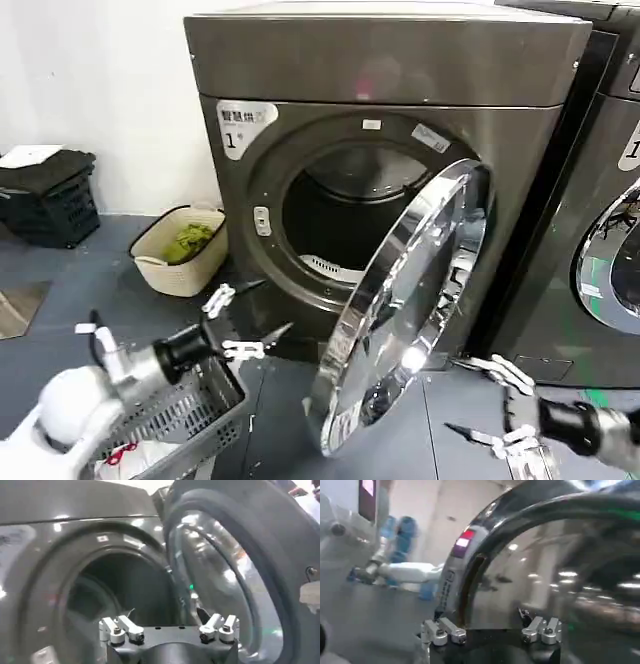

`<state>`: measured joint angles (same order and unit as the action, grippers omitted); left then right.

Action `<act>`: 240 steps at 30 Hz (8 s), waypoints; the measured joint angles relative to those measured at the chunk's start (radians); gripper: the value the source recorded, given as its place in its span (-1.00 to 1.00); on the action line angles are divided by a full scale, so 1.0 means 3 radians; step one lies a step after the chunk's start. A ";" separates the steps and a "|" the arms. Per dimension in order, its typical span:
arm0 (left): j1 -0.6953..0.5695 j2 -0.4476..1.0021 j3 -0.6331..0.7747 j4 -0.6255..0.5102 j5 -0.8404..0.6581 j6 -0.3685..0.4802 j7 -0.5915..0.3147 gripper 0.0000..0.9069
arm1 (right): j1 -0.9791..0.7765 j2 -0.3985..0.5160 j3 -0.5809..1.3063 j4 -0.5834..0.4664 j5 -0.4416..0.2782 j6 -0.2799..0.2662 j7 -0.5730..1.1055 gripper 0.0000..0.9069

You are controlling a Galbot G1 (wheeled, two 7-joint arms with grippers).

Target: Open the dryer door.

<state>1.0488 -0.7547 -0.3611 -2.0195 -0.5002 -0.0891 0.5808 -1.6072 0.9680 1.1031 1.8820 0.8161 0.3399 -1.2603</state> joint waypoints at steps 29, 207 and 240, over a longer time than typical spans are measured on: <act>-0.1418 -0.0605 0.1780 0.0605 0.0018 -0.0079 0.0031 1.00 | -0.0425 0.1780 0.2200 -0.0194 -0.1313 -0.0382 0.3311 1.00; 0.0417 0.2237 -0.0187 0.0471 0.5608 -0.2453 -0.0165 1.00 | -0.0122 0.1571 0.3087 -0.1360 -0.2218 -0.0315 0.4852 1.00; 0.0504 0.2252 -0.0192 0.0521 0.5814 -0.2449 -0.0420 1.00 | -0.0138 0.1633 0.3046 -0.1399 -0.2098 -0.0322 0.4860 1.00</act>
<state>1.2001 -0.0790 -0.4189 -1.8632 1.2438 -0.8237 0.4547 -1.6485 1.4579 2.0169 1.4622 0.1868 0.2435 0.1977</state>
